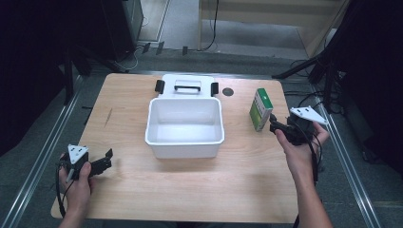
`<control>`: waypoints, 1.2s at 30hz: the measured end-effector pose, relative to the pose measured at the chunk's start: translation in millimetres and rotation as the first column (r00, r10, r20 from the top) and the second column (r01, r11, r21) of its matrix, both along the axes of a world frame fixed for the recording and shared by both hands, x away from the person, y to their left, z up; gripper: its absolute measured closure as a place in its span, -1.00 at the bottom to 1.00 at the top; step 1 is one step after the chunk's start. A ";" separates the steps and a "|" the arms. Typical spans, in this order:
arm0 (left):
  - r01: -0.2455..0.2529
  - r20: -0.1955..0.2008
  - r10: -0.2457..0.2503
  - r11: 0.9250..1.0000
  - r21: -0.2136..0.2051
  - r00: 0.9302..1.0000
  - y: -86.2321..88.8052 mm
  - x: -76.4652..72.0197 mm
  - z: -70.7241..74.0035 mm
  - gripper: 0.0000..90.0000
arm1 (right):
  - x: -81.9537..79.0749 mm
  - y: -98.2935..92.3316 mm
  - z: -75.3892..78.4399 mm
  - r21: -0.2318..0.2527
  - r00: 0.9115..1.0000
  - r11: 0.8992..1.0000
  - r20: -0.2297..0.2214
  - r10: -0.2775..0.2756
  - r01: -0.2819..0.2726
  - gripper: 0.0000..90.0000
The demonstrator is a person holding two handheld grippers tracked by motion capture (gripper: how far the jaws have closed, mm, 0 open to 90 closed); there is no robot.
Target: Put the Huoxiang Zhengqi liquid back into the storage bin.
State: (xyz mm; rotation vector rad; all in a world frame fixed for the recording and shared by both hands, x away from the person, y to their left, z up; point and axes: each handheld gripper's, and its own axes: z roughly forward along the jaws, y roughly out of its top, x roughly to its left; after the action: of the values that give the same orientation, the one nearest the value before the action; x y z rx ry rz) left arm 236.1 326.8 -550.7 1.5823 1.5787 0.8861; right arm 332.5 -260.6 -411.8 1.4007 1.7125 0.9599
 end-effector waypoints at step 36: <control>0.005 0.000 -0.005 1.000 -0.006 1.000 0.2 -0.2 0.0 -0.84 | 144.3 30.1 70.7 -0.101 0.696 0.995 -0.716 -0.055 -0.025 0.17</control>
State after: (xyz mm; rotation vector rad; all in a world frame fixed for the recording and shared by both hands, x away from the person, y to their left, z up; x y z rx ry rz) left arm 235.8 327.0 -550.7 1.5815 1.5754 0.8783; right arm 476.8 -230.5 -341.1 1.8648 2.2564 0.2763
